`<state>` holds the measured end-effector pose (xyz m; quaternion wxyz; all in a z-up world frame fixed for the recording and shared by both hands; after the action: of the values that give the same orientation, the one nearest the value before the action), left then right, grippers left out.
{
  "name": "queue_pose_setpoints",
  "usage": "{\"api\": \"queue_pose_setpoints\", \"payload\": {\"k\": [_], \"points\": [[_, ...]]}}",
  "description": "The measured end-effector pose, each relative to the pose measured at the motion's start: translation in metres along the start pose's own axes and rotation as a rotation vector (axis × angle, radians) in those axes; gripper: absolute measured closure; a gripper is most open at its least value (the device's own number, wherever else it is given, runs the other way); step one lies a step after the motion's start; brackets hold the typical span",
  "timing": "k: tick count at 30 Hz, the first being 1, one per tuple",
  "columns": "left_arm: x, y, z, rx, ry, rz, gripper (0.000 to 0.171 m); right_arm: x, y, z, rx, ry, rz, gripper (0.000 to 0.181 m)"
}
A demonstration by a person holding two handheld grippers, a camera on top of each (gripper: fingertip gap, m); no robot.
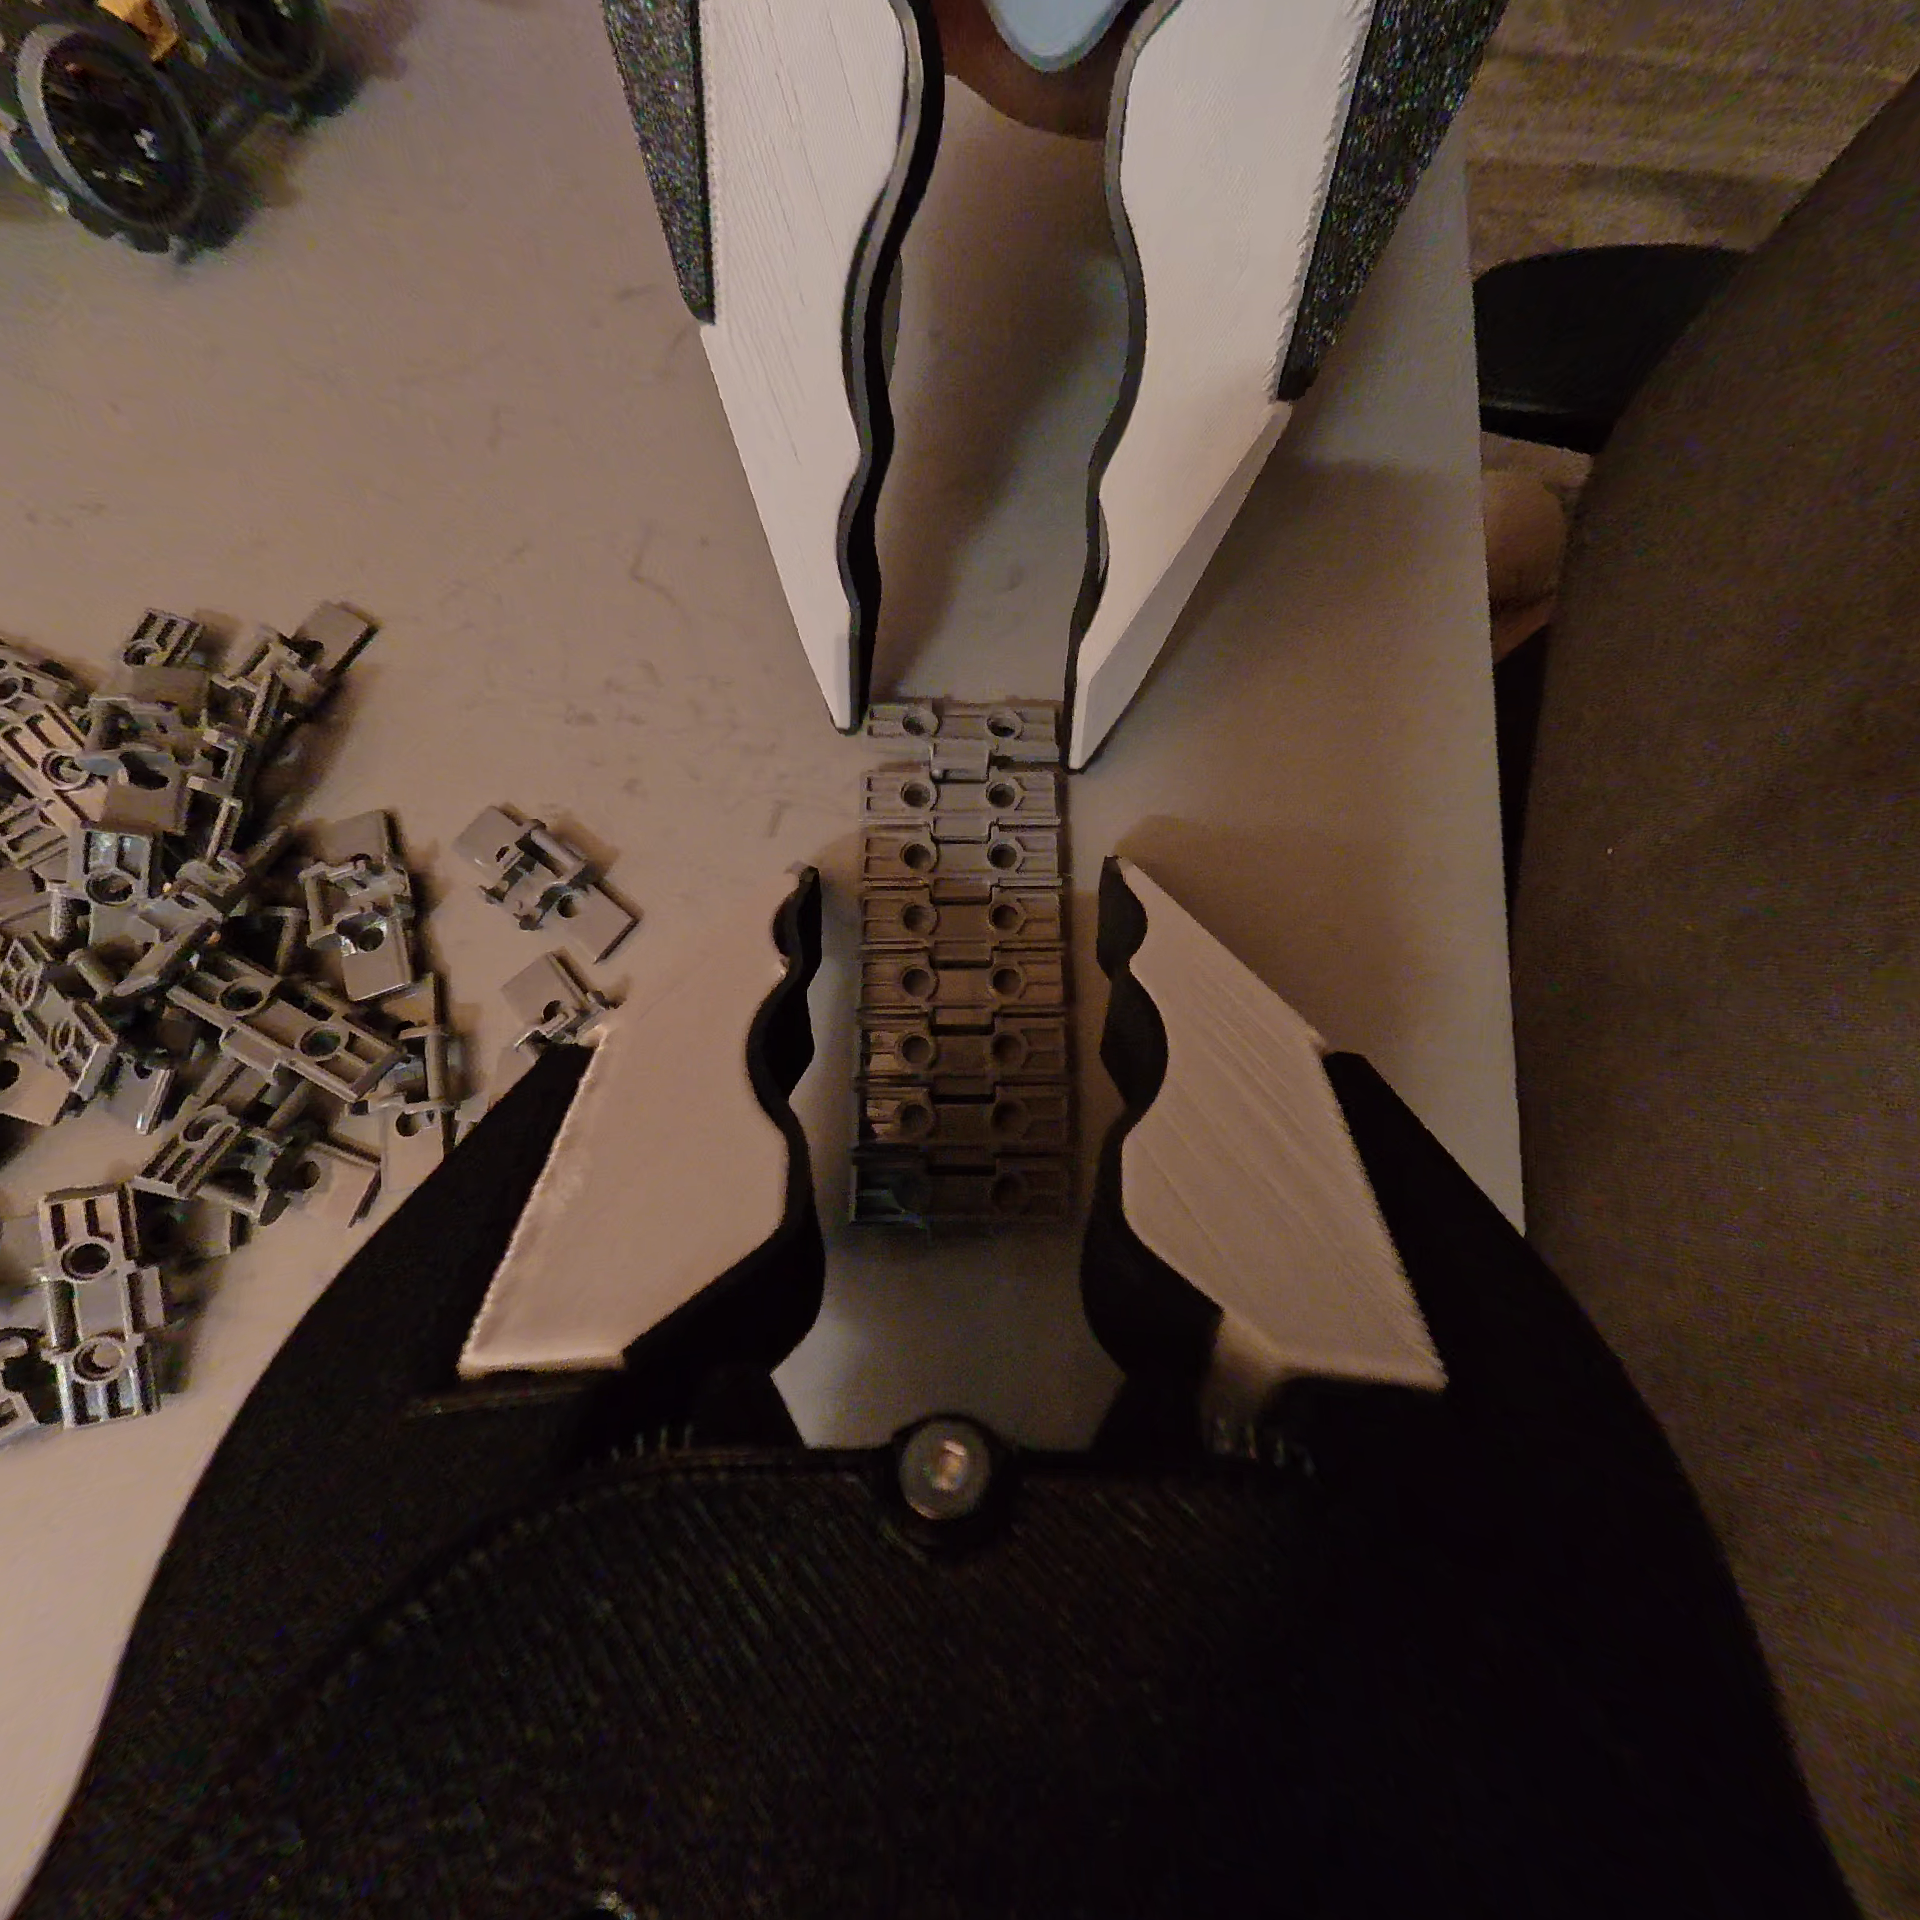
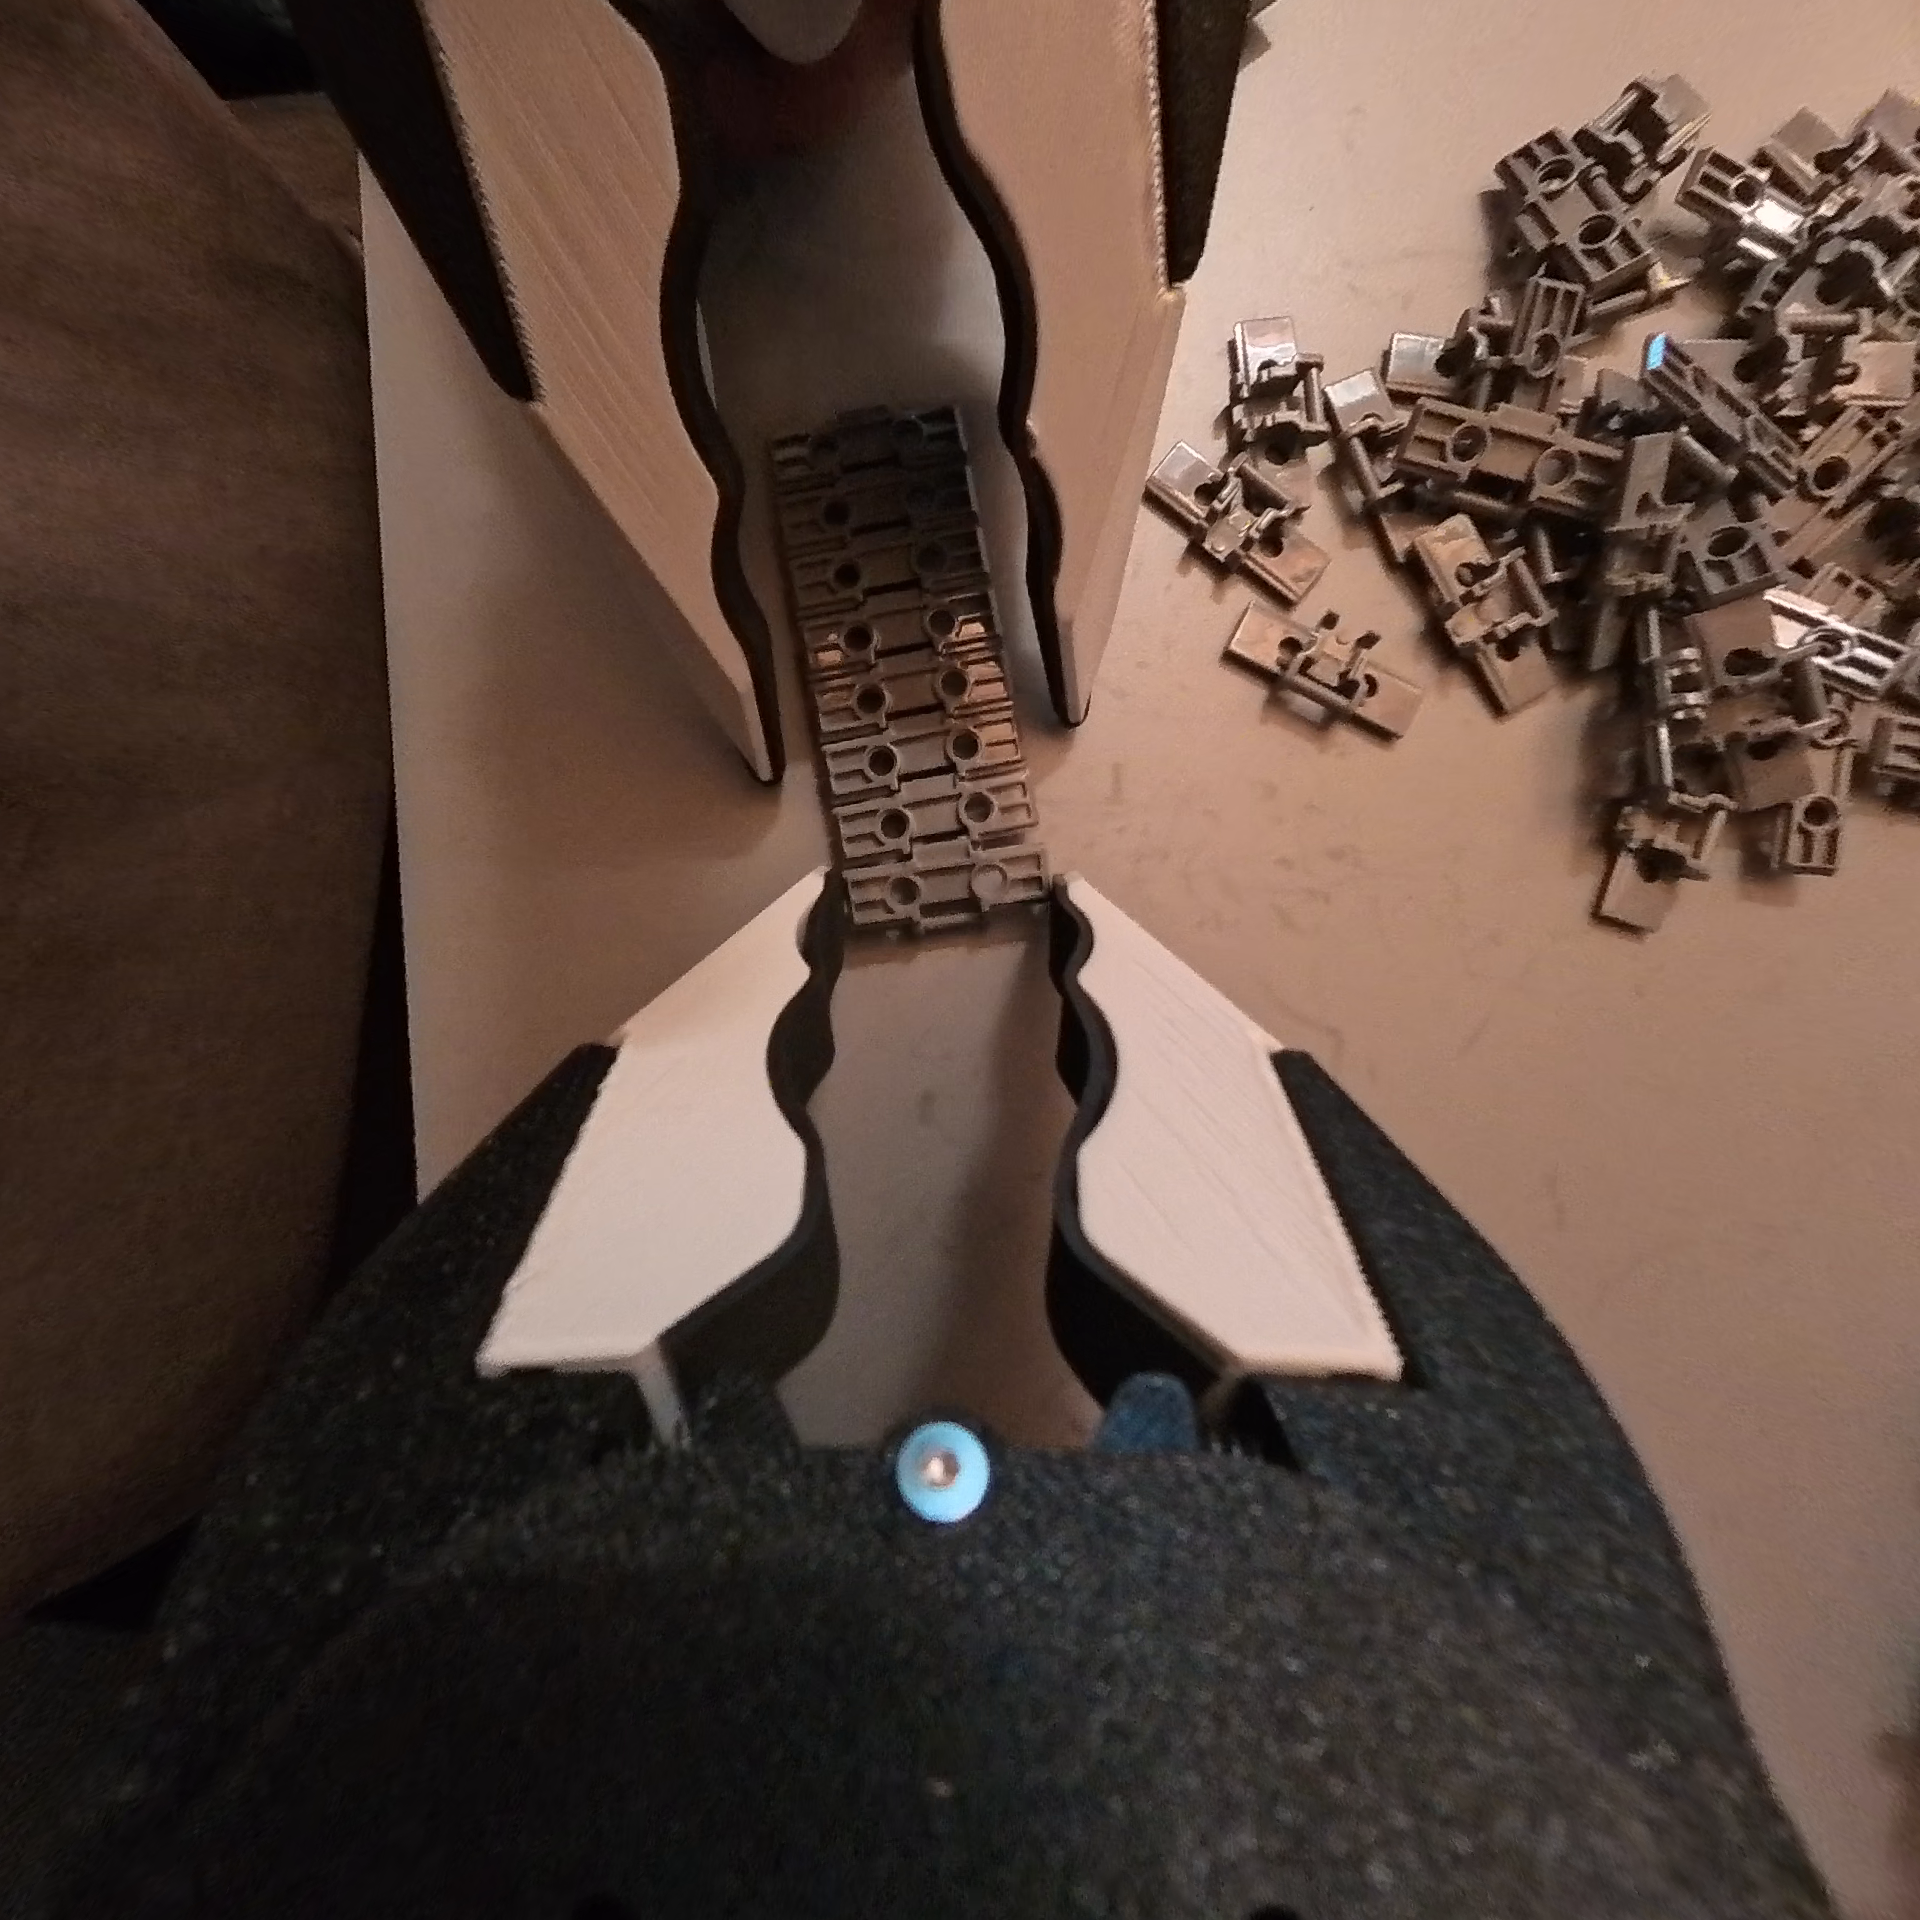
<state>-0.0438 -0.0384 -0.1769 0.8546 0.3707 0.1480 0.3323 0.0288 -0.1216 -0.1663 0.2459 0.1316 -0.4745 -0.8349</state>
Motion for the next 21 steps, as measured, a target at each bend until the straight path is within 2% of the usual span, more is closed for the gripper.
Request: {"api": "queue_pose_setpoints", "payload": {"k": [10,16,19,21], "points": [[0.001,0.000,0.000,0.002,0.007,-0.009,0.121,0.001,0.010,0.003,-0.030,-0.013,0.016,0.135],[0.000,0.000,0.004,-0.021,-0.024,0.031,0.120,-0.001,0.012,0.007,-0.077,-0.023,0.011,0.177],[0.001,-0.002,0.003,-0.002,-0.019,0.031,0.133,-0.001,0.004,0.003,-0.032,-0.012,0.018,0.181],[0.001,-0.002,0.003,-0.001,-0.017,0.021,0.135,-0.001,0.003,0.004,-0.027,-0.015,0.025,0.181]]}}
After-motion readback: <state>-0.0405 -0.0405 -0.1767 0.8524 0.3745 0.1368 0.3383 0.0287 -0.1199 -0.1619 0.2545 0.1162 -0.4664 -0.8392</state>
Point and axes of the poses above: each gripper's, where its closed fingertips meet, y back along the fingers, z out of its top, x = y × z across the jaws, the point moved 7 cm from there along y, back along the fingers, and after that the axes turned 4 degrees about x, right-handed, at the moved point
